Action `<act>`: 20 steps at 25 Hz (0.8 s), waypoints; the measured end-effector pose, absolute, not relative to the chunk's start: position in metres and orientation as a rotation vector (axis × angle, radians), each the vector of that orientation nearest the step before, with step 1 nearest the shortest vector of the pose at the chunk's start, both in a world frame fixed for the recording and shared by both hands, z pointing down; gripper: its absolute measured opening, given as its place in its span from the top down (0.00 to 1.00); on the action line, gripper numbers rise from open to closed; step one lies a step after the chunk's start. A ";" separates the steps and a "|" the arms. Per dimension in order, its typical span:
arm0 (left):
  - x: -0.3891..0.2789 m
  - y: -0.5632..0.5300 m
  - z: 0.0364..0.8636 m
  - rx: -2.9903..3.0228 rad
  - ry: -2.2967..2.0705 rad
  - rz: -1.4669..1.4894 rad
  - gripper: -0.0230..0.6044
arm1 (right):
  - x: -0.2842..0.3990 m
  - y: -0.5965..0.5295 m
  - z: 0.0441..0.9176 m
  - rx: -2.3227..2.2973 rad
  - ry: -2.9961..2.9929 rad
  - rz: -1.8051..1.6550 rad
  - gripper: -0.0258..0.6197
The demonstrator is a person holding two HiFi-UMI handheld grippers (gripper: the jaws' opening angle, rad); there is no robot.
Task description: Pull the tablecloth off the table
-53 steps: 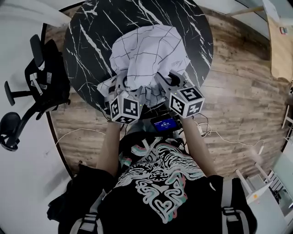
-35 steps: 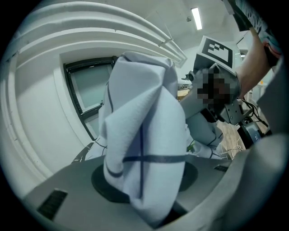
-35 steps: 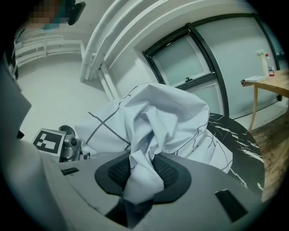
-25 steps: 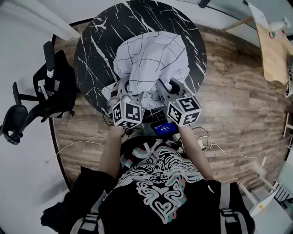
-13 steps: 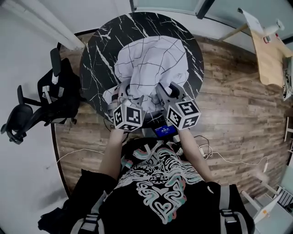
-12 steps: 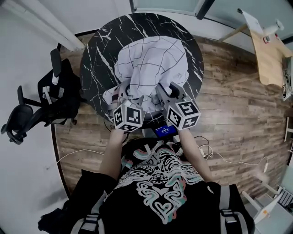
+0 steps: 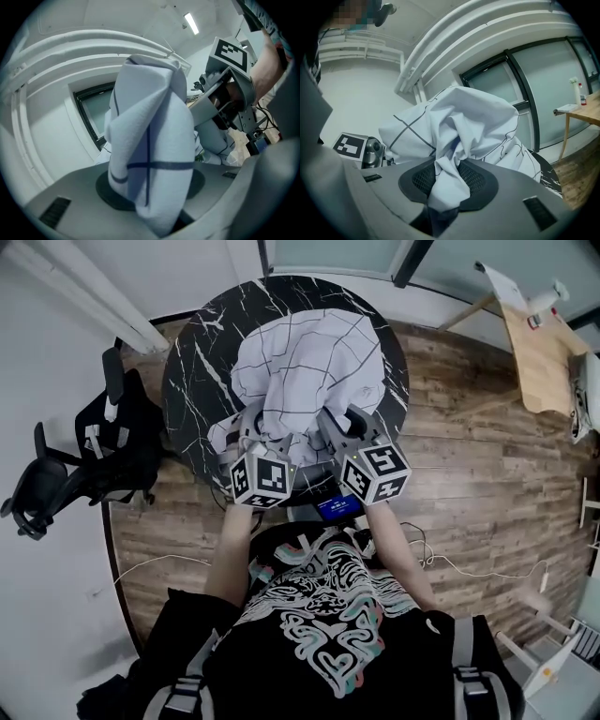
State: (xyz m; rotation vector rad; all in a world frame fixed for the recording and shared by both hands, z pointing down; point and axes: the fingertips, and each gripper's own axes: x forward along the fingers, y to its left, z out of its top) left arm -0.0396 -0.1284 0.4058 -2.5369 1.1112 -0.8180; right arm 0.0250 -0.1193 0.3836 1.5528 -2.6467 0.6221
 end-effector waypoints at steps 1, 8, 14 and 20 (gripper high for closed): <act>-0.039 -0.129 0.403 -2.532 1.111 -0.812 0.66 | 0.026 -0.120 0.381 1.556 -2.651 0.614 0.77; -0.036 -0.126 0.388 -2.493 1.095 -0.795 0.66 | 0.029 -0.115 0.367 1.588 -2.667 0.573 0.77; -0.037 -0.121 0.385 -2.488 1.080 -0.777 0.66 | 0.028 -0.109 0.364 1.604 -2.668 0.548 0.77; -0.038 -0.117 0.381 -2.469 1.058 -0.775 0.66 | 0.026 -0.105 0.361 1.616 -2.668 0.566 0.77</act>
